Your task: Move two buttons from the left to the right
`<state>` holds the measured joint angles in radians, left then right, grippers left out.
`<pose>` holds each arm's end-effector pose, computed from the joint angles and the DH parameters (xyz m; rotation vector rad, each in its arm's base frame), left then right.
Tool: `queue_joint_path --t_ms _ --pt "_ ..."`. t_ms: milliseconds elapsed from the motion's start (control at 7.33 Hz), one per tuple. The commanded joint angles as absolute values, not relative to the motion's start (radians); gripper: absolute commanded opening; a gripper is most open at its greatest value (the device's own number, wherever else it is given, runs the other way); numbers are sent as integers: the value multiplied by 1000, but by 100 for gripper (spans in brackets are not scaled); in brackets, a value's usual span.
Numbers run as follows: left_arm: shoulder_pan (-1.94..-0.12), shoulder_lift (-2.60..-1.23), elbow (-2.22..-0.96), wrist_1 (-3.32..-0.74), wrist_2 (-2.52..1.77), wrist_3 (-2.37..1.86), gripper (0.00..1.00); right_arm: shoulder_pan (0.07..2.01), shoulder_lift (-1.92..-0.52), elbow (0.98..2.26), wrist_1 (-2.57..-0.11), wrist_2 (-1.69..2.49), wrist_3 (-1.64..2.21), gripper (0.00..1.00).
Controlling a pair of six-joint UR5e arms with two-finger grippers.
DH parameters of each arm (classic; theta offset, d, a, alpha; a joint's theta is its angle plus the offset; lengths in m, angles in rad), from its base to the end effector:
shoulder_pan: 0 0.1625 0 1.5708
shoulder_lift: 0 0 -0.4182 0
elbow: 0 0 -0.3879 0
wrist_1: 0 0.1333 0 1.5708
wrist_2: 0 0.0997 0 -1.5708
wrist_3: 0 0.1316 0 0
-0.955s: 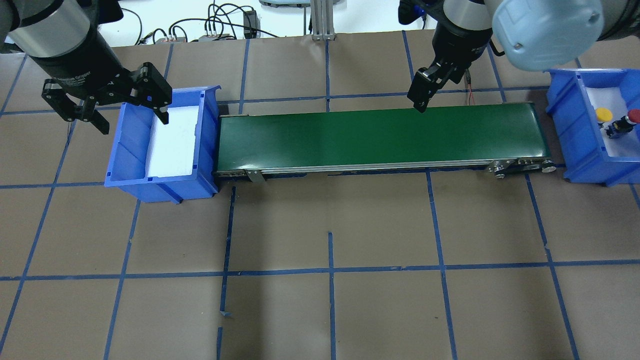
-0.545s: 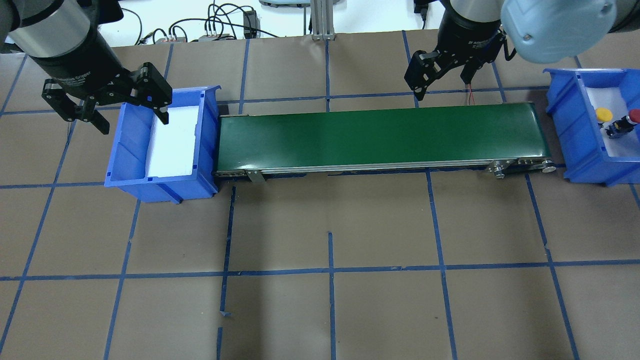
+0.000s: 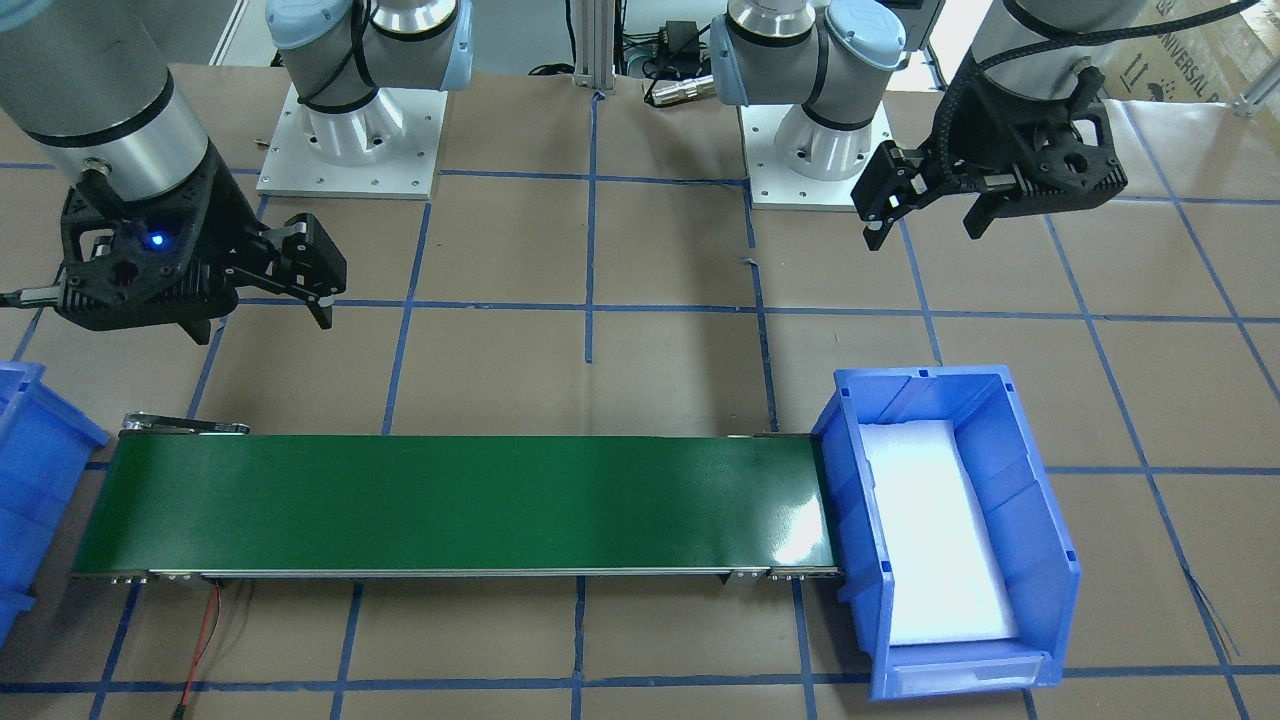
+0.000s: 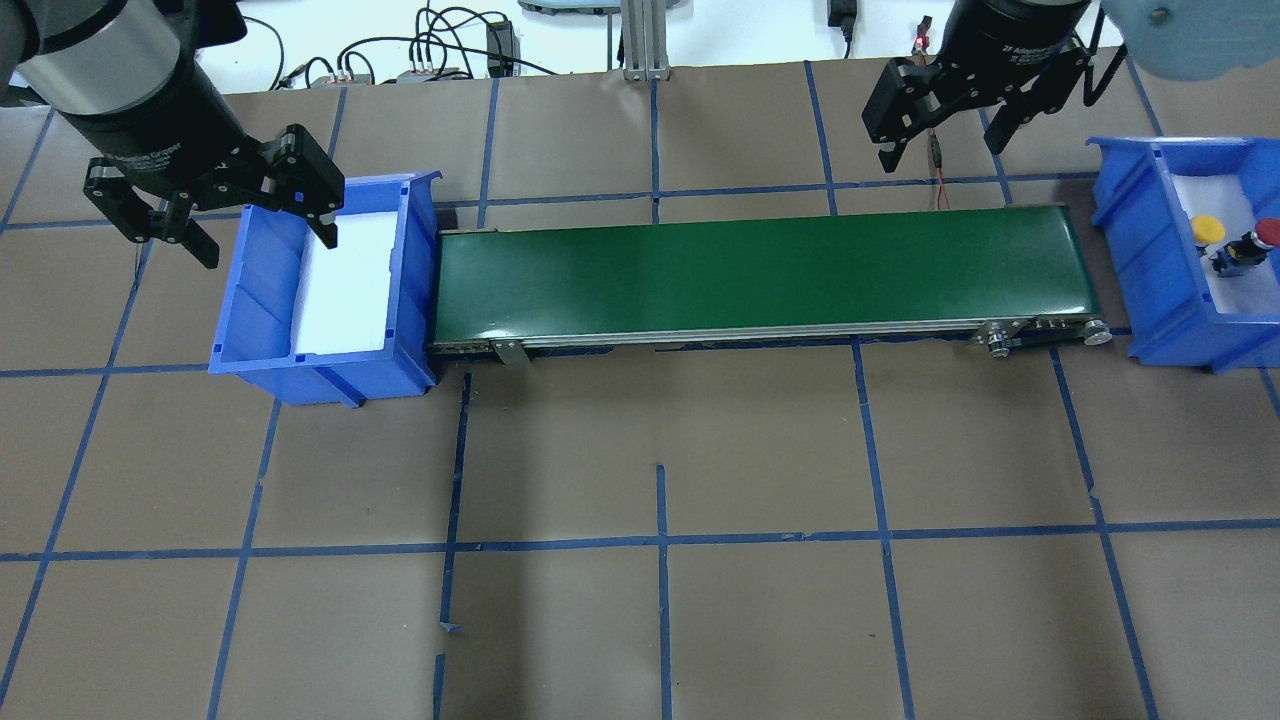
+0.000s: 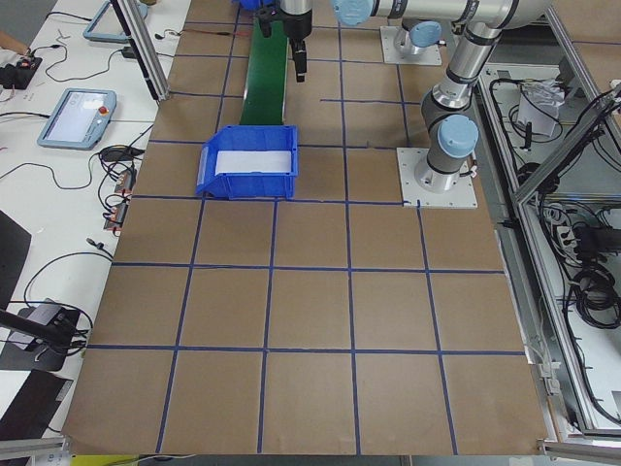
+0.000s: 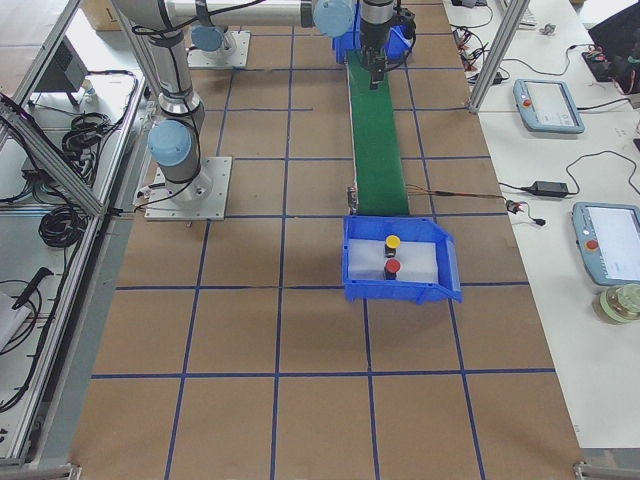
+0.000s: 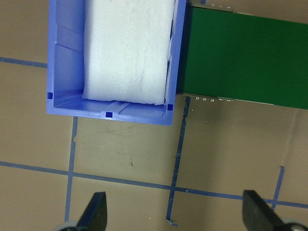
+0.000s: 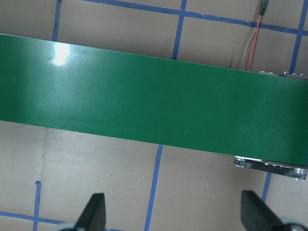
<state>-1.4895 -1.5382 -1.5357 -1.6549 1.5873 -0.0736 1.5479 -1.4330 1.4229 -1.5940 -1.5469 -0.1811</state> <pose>-0.0925 -0.4800 0.4735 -0.2416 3.1157 0.0257 0.1238 -0.5523 0.4525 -0.2472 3.1109 -0.0555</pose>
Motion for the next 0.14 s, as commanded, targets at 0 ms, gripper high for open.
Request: queue_joint_path --t_ms 0 --pt "-1489 -1540 -1536 -1652 1586 -74 100 1549 -1436 1425 -1597 -1548 -193 100"
